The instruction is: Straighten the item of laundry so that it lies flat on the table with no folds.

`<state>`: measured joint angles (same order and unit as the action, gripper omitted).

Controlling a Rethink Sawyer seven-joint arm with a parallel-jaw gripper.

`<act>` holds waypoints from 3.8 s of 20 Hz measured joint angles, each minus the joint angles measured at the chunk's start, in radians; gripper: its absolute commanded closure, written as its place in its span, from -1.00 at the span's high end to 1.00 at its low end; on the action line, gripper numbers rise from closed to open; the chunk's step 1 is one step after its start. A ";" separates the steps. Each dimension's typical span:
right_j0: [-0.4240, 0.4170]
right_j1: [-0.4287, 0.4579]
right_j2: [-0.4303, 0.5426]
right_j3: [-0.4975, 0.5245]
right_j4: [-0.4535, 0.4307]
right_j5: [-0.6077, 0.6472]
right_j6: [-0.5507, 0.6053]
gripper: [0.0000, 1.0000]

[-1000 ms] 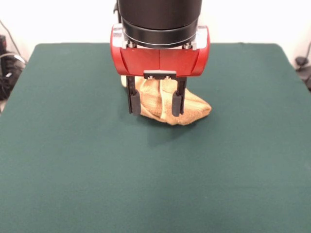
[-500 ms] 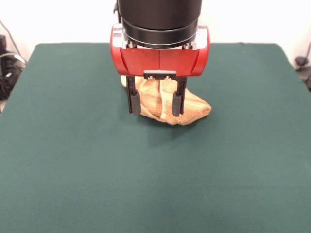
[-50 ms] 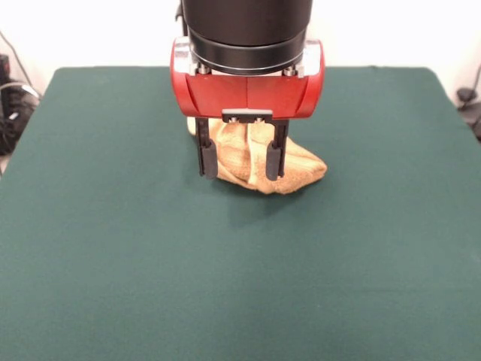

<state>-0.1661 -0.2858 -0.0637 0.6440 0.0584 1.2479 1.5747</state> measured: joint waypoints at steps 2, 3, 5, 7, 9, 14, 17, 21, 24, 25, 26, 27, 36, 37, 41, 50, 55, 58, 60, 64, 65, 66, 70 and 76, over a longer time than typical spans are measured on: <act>0.000 0.000 0.000 0.000 0.000 0.000 0.000 1.00; 0.000 0.000 0.000 0.000 0.000 0.000 0.000 1.00; 0.000 0.000 0.000 0.000 0.000 0.000 0.000 1.00; 0.000 0.001 0.000 0.000 0.000 0.000 0.000 1.00; -0.001 0.002 0.000 0.000 0.000 0.000 0.000 1.00; -0.002 0.012 0.000 -0.006 0.000 0.000 0.000 1.00; -0.002 0.014 0.000 -0.007 0.000 0.000 0.000 1.00; -0.003 0.017 0.000 -0.016 0.000 0.000 0.000 1.00; -0.004 0.020 0.000 -0.029 0.000 0.000 0.000 1.00; -0.004 0.021 0.000 -0.034 0.000 0.000 0.000 1.00; -0.004 0.024 0.000 -0.039 0.000 0.000 0.000 1.00; -0.004 0.028 0.000 -0.047 0.000 0.000 0.000 1.00; -0.005 0.057 0.000 -0.082 0.000 0.003 0.000 1.00; -0.005 0.059 0.000 -0.084 0.000 0.006 0.000 1.00; -0.005 0.060 0.000 -0.090 0.000 0.021 0.000 1.00; -0.008 0.061 0.000 -0.122 0.000 0.061 0.000 1.00; -0.013 0.080 0.000 -0.183 0.000 0.128 0.000 1.00; -0.016 0.098 0.000 -0.215 0.001 0.156 0.000 1.00; -0.017 0.112 0.000 -0.236 0.002 0.171 0.000 1.00; -0.018 0.132 0.000 -0.257 0.003 0.184 0.000 1.00; -0.019 0.144 0.000 -0.264 0.003 0.186 0.000 1.00; -0.019 0.147 0.000 -0.265 0.003 0.186 0.000 1.00; -0.023 0.163 0.000 -0.265 0.003 0.186 0.000 1.00; -0.033 0.177 0.000 -0.265 0.003 0.186 0.000 1.00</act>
<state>-0.1995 -0.1087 -0.0637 0.3786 0.0615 1.4342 1.5747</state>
